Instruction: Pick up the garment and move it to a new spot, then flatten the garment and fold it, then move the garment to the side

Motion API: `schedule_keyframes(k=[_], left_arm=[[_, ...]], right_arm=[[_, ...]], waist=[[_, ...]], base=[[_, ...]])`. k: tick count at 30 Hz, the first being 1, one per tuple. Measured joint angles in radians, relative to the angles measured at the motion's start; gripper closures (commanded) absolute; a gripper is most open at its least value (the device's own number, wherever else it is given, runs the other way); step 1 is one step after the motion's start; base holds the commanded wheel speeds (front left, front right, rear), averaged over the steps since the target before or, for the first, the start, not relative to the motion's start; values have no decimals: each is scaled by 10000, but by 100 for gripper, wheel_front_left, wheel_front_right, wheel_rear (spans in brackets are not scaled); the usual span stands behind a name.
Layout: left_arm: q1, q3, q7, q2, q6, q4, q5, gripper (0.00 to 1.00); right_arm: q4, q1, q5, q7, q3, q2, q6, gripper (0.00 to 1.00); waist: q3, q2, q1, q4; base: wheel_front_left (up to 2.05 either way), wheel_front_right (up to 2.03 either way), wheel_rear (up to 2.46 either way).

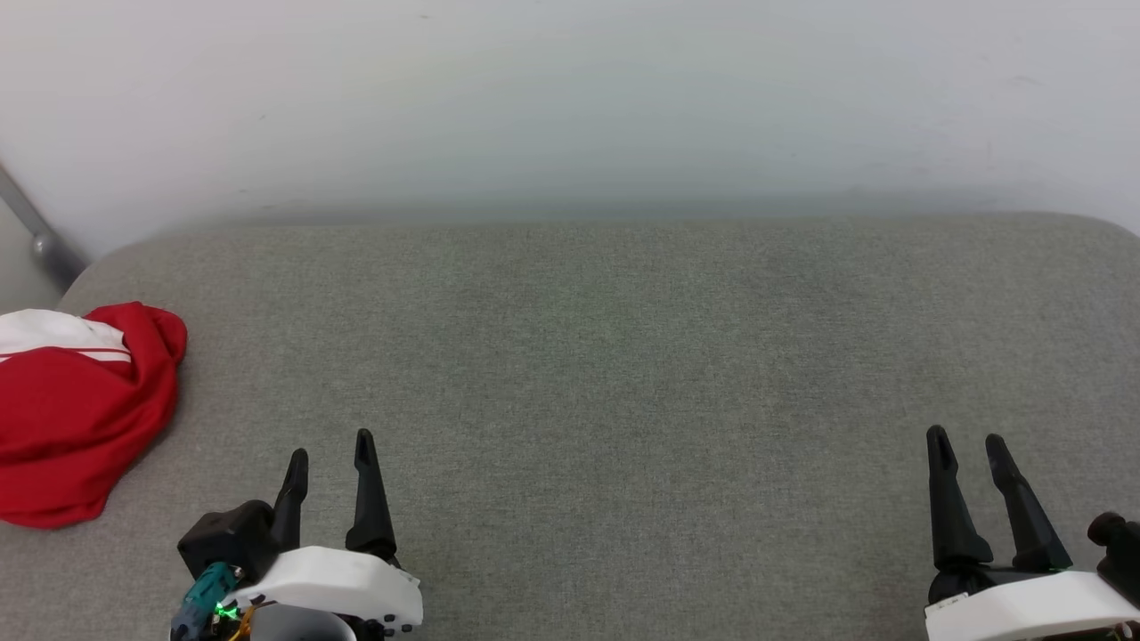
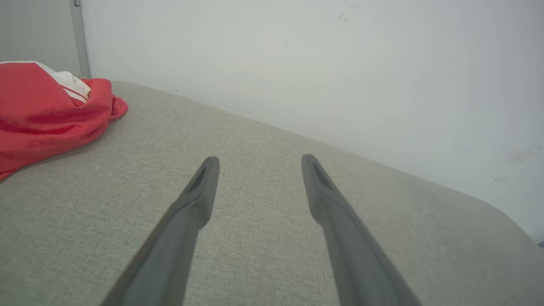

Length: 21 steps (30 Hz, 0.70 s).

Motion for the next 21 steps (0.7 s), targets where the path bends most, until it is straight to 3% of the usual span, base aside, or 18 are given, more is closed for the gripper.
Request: schedule_keyframes(k=[21], left_arm=[[184,-635,-495,174,337,-320,1795,0]], right_arm=[[-510,356,-1848,-518,96,0,0,0]], waist=[[-1,0,0,20]], base=[[0,0,0]])
